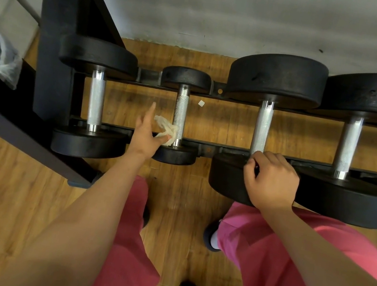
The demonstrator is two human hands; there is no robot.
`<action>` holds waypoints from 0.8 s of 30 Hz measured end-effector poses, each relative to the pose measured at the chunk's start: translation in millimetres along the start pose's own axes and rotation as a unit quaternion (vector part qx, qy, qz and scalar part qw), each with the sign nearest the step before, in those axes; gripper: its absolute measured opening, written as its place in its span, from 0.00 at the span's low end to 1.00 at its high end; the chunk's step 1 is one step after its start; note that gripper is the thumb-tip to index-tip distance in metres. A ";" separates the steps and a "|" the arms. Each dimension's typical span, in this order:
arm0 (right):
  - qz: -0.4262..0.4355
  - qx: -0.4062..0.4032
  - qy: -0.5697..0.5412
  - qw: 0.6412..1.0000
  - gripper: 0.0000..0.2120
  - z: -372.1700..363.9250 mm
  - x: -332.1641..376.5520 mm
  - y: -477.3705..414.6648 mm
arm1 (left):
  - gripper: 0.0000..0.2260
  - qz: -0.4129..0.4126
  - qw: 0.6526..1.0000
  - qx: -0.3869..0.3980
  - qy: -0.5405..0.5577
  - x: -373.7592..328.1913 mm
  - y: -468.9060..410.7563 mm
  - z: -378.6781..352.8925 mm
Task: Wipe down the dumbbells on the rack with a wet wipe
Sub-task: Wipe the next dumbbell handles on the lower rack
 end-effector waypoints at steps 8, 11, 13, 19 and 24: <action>0.000 0.003 -0.003 1.000 0.14 0.0 -0.1 0.2 | 0.02 -0.028 0.999 0.002 -0.044 -1.6 -0.4 -2.5; 0.000 0.001 -0.004 1.000 0.14 0.1 -0.1 0.2 | 0.03 -0.042 0.994 -0.021 -0.097 -6.8 2.5 0.2; 0.000 0.000 -0.005 1.000 0.14 0.5 0.0 0.5 | 0.04 -0.039 0.988 -0.038 -0.144 -9.7 4.6 1.1; -0.001 -0.004 -0.004 1.000 0.14 0.2 0.4 0.3 | 0.06 -0.006 0.991 0.001 -0.135 -21.5 8.9 -7.6; 0.000 -0.005 -0.009 1.000 0.14 0.6 0.1 0.4 | 0.12 0.013 0.977 0.026 -0.211 -17.7 4.4 -8.5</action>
Point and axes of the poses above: each hand's wrist, its own y-axis away from the middle knuckle, its own z-axis out of the back of the hand, x = y × z, the point moved 3 cm from there along -y, towards the middle knuckle, and after that the axes turned 8 degrees about -x, right-handed, at the moved point
